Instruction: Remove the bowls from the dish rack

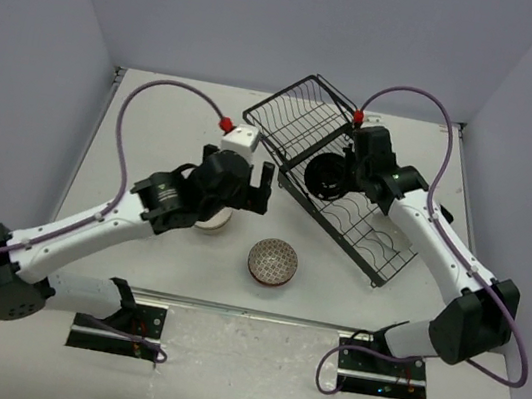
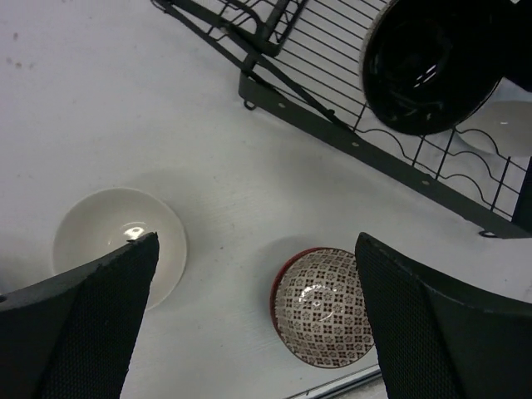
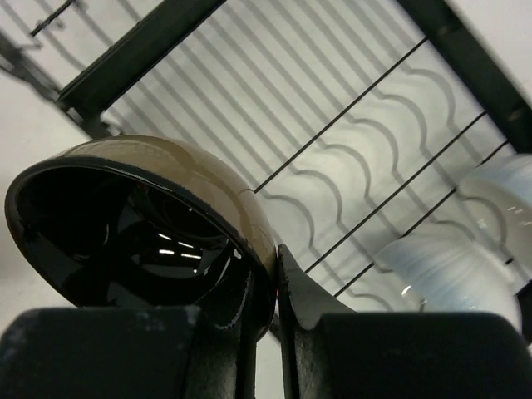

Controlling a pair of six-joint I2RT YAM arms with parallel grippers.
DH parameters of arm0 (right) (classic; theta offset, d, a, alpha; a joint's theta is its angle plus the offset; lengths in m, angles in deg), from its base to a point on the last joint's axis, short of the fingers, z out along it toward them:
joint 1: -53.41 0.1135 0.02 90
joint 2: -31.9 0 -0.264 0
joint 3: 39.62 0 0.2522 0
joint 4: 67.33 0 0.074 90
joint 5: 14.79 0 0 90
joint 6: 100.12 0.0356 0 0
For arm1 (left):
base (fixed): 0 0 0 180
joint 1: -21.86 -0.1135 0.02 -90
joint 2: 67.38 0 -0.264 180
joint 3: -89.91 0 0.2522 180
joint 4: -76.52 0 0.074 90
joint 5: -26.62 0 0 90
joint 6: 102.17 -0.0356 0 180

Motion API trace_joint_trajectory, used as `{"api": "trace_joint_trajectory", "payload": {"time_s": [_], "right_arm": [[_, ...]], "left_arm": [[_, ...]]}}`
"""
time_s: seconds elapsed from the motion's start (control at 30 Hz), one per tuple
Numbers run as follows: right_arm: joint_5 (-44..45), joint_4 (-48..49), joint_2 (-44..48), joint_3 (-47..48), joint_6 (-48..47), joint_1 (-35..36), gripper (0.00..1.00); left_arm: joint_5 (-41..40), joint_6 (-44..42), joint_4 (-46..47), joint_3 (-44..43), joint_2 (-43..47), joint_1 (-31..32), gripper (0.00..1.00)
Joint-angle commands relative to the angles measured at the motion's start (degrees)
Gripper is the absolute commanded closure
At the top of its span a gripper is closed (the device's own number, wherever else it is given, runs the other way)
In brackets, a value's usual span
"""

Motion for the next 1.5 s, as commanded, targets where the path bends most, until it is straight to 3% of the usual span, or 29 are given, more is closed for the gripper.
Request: {"api": "trace_joint_trajectory", "payload": {"time_s": [0.0,0.13,0.33,0.5,0.63,0.8,0.83,0.9,1.17,1.23,1.27,1.37,1.47], "right_arm": [[-13.3,-6.9,1.3,5.0,9.1,0.2,1.0],[-20.8,-6.7,3.3,3.3,11.3,0.2,1.0],[-22.5,-7.8,6.3,1.3,13.4,0.3,1.0],[-19.1,-8.6,9.0,-0.5,14.1,0.3,1.0],[-18.5,-8.7,10.3,-1.9,14.4,0.6,1.0],[-19.0,-6.7,12.2,-5.4,15.1,1.3,1.0],[-19.1,-6.4,12.5,-5.8,15.2,1.3,1.0],[-19.9,-5.5,13.0,-6.9,15.4,1.4,1.0],[-23.0,-1.9,14.5,-8.6,15.9,1.3,1.0],[-23.2,-1.6,14.6,-8.6,15.9,1.3,0.93],[-23.3,-1.6,14.5,-8.5,15.9,1.3,0.74],[-23.3,-1.6,14.2,-8.1,15.6,1.3,0.64],[-22.8,-1.6,13.8,-8.1,15.7,1.4,0.41]], "left_arm": [[2.9,-3.0,0.9,-9.6,-9.5,1.9,0.0],[1.7,-4.4,-3.1,-17.1,-18.2,3.8,0.0],[1.3,-3.6,-5.4,-22.7,-26.6,5.0,0.07],[-0.1,-2.9,-6.3,-24.7,-31.1,5.2,0.33],[-1.2,-2.0,-7.1,-27.2,-32.8,5.3,0.67],[-1.9,-1.6,-6.7,-29.1,-34.1,5.3,0.79],[-2.0,-1.5,-6.6,-29.3,-34.2,5.3,0.9],[-2.6,-1.4,-6.4,-29.4,-34.4,5.3,1.0],[-3.7,-1.1,-3.6,-26.4,-33.4,5.1,1.0],[-4.0,-0.7,-3.4,-25.3,-32.2,5.0,1.0],[-4.1,-0.7,-2.8,-24.7,-31.6,4.9,1.0],[-3.9,-0.6,-0.6,-21.8,-28.7,4.7,1.0],[-2.6,0.2,0.6,-18.8,-26.3,3.4,1.0]]}}
